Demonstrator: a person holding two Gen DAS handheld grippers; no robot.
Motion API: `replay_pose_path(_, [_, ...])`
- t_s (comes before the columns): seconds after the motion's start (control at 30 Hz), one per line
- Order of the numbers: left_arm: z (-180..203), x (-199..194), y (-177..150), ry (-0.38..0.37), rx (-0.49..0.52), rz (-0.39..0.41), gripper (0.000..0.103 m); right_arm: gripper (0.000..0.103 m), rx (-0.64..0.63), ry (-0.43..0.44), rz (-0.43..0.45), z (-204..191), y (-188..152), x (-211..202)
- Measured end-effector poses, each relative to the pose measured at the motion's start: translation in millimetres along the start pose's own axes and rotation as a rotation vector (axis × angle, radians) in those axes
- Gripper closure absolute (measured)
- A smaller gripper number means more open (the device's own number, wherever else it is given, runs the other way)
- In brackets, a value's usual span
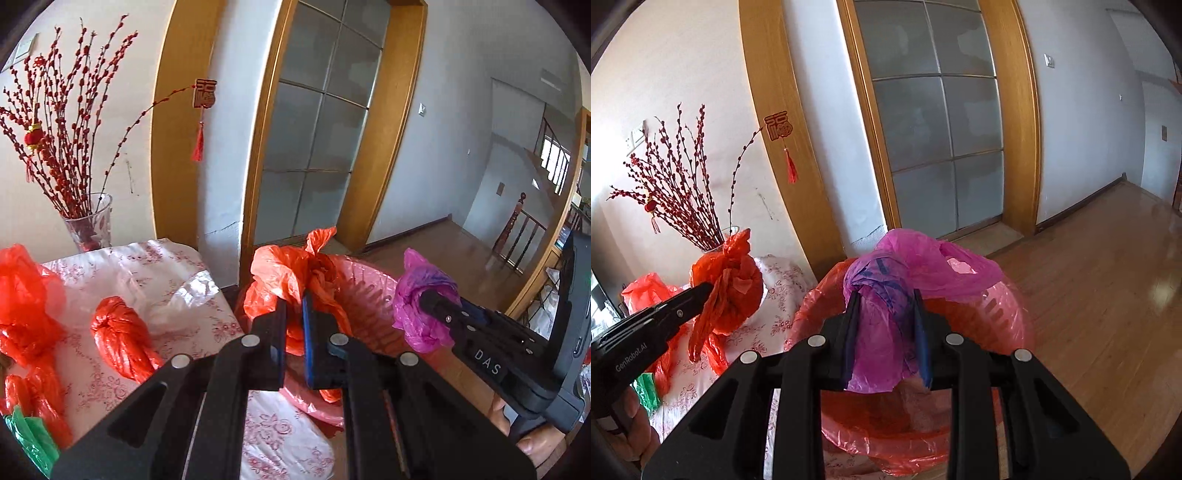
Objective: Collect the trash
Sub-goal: 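Move both tools over the wastebasket and open them to drop the bags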
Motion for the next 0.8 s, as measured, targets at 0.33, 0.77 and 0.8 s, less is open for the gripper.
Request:
replay_pose_path(0.33, [25, 37, -6, -0.041, 0.020, -0.056, 0.094, 0.076, 0.062, -0.006, 0.002, 25, 8, 8])
replay_pose_path(0.77, [2, 57, -25, 0.038, -0.010, -0.104, 0.066, 0.056, 0.083, -0.047, -0.009, 43, 6, 17])
replay_pose_path(0.8, [-2, 55, -26, 0.053, -0.009, -0.100, 0.063, 0.056, 0.073, -0.053, -0.012, 43, 4, 17])
Point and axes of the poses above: each gripper's, at about its wrist camera, not at the fingertips, and x roughly the way its jaws point, z to its right, y to its top, the point moved 6 cm from there along x, roughly the way its jaws point, and after that the axes turned 2 degrees about x, right-handed, at the moved point
